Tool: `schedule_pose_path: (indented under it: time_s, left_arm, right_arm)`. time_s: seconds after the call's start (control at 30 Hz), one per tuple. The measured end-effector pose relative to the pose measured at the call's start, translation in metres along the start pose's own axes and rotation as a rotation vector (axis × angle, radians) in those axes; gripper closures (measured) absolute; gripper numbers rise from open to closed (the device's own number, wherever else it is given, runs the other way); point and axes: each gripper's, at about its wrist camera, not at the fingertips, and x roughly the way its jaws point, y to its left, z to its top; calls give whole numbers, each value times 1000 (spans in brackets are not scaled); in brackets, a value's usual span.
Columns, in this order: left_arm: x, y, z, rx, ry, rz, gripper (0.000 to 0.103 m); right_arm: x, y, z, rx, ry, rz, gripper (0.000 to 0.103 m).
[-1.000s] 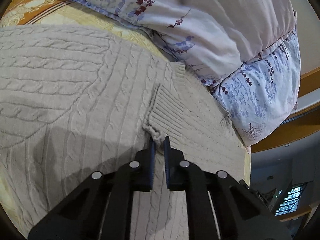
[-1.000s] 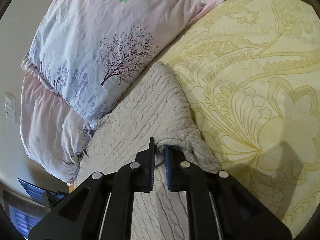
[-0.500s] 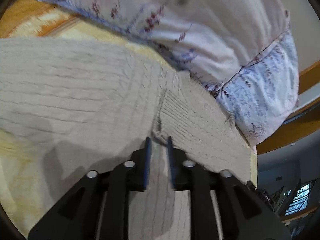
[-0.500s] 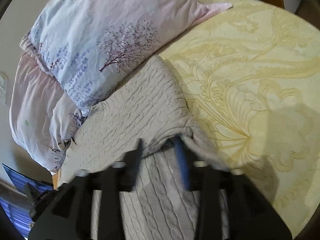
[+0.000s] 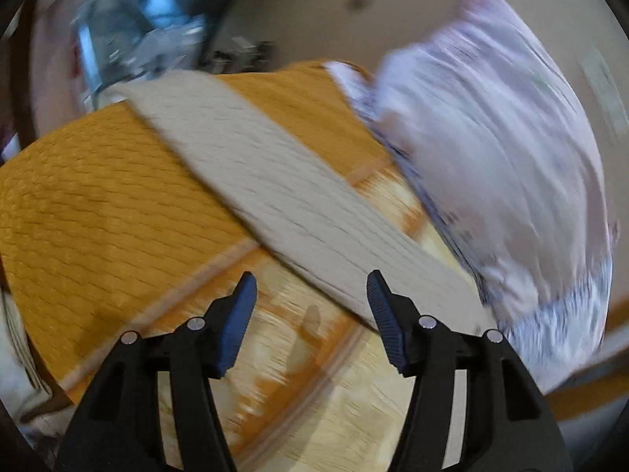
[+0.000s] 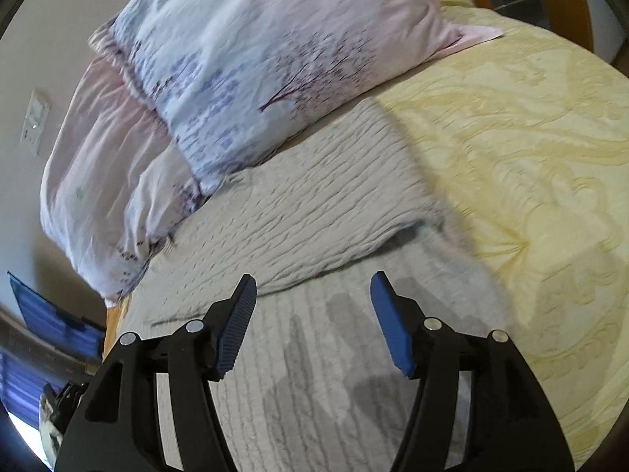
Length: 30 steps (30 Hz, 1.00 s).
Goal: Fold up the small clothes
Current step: 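Grasp the other sleeve with the left tool, then fold the held sleeve across the body and open the left tool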
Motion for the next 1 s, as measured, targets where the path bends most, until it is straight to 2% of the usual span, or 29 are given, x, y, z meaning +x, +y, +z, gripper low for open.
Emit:
schedule_pose_path:
  time_s: [0.1, 0.4, 0.5, 0.57, 0.63, 0.73, 0.87, 1.0]
  left_arm:
    - [7, 28, 14, -123, 17, -31, 51]
    - [20, 46, 28, -277, 7, -153, 60]
    - [30, 47, 34, -316, -2, -162, 74]
    - [36, 45, 36, -324, 3, -159, 96]
    - [36, 38, 36, -317, -2, -167, 96]
    - [24, 11, 35, -249, -40, -216, 97]
    - [5, -47, 25, -141, -43, -370, 97]
    - [-1, -122, -2, 6, 0, -525, 97]
  right_arm:
    - [2, 5, -4, -13, 12, 6, 40]
    - [4, 9, -8, -26, 28, 11, 38]
    - [4, 10, -9, -31, 35, 14, 38]
    - [4, 11, -8, -35, 37, 16, 38]
    - [3, 10, -8, -37, 35, 16, 37]
    - [0, 10, -7, -39, 28, 16, 37]
    - [-3, 13, -7, -53, 19, 24, 37]
    - [-6, 17, -8, -72, 13, 35, 33]
